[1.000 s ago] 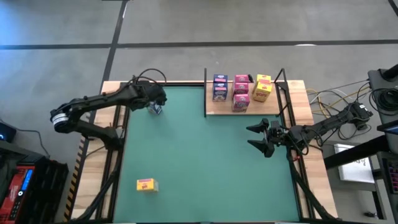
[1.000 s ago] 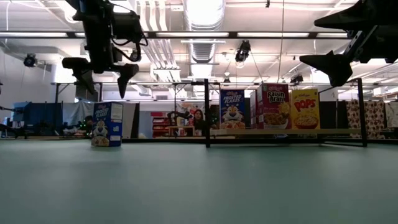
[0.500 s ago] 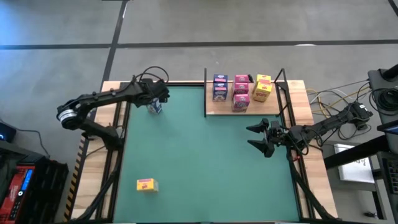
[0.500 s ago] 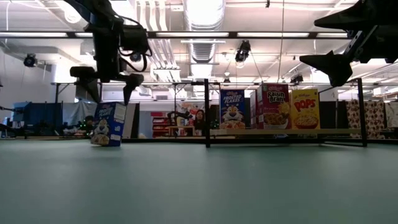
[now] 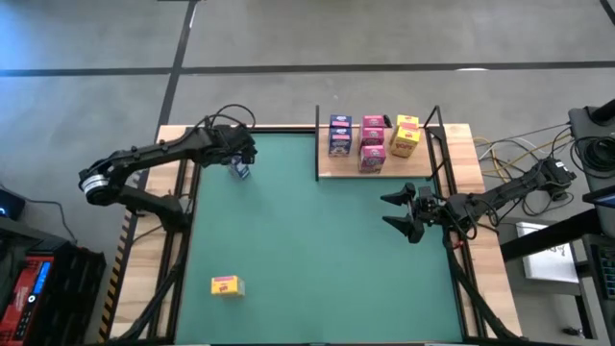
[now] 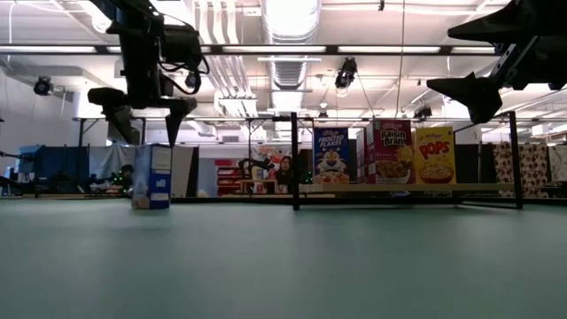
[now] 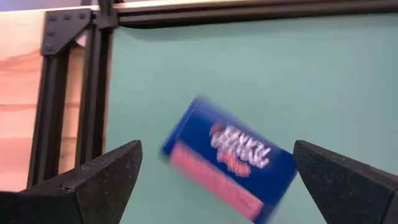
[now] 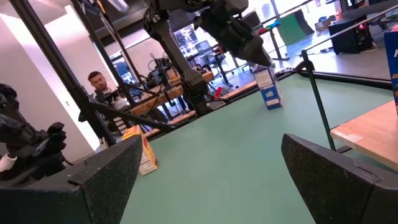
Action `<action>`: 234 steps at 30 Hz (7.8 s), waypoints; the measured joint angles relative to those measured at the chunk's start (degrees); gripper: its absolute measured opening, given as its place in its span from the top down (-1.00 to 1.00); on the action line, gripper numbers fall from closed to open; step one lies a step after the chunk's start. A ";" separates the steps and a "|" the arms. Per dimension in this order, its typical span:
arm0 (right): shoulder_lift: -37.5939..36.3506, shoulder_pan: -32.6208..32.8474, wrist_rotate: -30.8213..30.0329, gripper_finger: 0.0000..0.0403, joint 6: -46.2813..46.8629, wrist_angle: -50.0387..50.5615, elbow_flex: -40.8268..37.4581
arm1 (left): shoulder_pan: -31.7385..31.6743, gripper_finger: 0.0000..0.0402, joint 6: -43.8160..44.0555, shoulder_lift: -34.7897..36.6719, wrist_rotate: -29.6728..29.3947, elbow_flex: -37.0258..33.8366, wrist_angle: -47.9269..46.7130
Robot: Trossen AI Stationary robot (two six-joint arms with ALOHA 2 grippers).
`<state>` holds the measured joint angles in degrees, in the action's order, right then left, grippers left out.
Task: Stack cereal on shelf
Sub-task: Move the blue cereal box to the center, then move the yellow cereal box to the center
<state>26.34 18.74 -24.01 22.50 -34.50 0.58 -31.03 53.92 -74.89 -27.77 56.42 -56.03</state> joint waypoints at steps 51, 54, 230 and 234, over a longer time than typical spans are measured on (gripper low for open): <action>-0.02 -0.02 0.00 -0.85 0.00 0.00 0.00 | -0.18 -0.98 -23.12 -7.54 -0.83 0.29 1.16; -0.02 -0.01 0.00 -0.85 -0.01 0.00 0.00 | -0.17 -0.92 -21.95 -7.48 -0.87 0.26 1.16; -0.02 -0.02 0.00 -0.85 0.00 1.22 0.00 | 56.20 -0.98 80.75 -33.62 23.93 43.02 -34.01; -0.02 -0.01 0.00 -0.85 0.00 1.22 0.00 | 59.04 -0.98 86.14 -33.39 28.69 42.61 -33.98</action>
<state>26.33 18.74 -24.01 22.50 -33.28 0.58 28.01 140.06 -108.29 0.92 99.03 -90.01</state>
